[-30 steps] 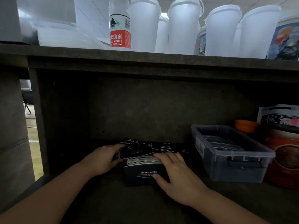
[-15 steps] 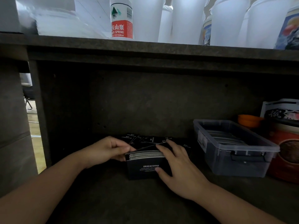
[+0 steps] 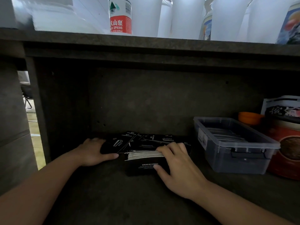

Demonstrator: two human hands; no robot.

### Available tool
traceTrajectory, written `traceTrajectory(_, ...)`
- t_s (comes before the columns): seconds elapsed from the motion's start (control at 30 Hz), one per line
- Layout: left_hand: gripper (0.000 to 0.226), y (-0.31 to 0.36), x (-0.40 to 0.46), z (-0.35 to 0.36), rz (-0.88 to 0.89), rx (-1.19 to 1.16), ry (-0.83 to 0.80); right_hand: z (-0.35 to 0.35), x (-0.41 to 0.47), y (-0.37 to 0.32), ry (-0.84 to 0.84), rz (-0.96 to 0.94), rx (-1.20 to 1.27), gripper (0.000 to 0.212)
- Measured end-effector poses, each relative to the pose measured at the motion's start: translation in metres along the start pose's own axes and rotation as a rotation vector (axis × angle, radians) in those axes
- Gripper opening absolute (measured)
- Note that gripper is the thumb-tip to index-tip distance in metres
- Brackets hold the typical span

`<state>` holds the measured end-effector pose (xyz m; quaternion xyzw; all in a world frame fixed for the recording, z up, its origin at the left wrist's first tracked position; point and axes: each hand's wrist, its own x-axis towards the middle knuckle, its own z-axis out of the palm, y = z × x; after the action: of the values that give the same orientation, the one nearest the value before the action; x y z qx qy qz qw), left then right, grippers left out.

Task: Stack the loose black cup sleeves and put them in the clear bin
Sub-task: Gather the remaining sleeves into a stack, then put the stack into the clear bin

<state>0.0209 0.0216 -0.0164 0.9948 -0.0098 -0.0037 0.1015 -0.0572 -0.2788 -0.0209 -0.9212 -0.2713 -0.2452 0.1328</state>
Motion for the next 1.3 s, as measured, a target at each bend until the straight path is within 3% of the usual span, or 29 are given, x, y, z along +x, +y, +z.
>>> traceTrajectory(0.13,0.09,0.0,0.005,-0.001,0.056,-0.083,0.057,-0.002,0.003,0.003,-0.048,-0.001,0.004,0.055)
traceTrajectory(0.4,0.032,0.001,0.005,-0.004,0.114,-0.127,0.306,-0.002,0.004,0.007,-0.083,-0.01,0.011,0.059)
traceTrajectory(0.5,0.021,0.0,0.005,-0.005,0.091,-0.123,0.548,-0.002,0.004,0.006,-0.092,0.004,0.034,0.067)
traceTrajectory(0.6,0.016,0.006,0.0,-0.01,0.146,-0.366,0.797,-0.002,0.003,0.005,-0.078,0.048,0.119,0.088)
traceTrajectory(0.7,0.011,0.019,-0.005,-0.009,0.299,-0.611,0.666,0.0,0.002,0.005,-0.033,0.092,0.176,0.102)
traceTrajectory(0.8,0.012,0.036,-0.012,0.0,0.481,-0.634,0.54,0.002,0.002,0.004,-0.003,0.144,0.204,0.108)
traceTrajectory(0.9,0.021,0.06,-0.021,0.01,0.542,-0.678,0.418,0.004,0.002,0.006,-0.03,0.166,0.209,0.102)
traceTrajectory(0.97,0.041,0.08,-0.029,0.016,0.436,-0.854,0.209,0.004,0.004,0.007,-0.044,0.177,0.217,0.091)
traceTrajectory(1.03,0.065,0.097,-0.034,0.018,0.245,-1.229,0.008,0.003,0.006,0.009,-0.028,0.196,0.235,0.083)
traceTrajectory(1.1,0.072,0.113,-0.039,0.018,0.065,-1.603,0.052,0.004,0.007,0.01,-0.02,0.21,0.243,0.077)
traceTrajectory(1.17,0.06,0.129,-0.045,0.021,-0.097,-1.812,0.214,0.007,0.007,0.008,-0.015,0.203,0.235,0.07)
traceTrajectory(1.23,0.055,0.144,-0.052,0.026,-0.12,-1.79,0.256,0.01,0.005,0.005,0.062,0.186,0.21,0.061)
traceTrajectory(1.3,0.056,0.15,-0.057,0.029,-0.091,-1.784,0.189,0.008,0.004,0.003,0.131,0.207,0.209,0.052)
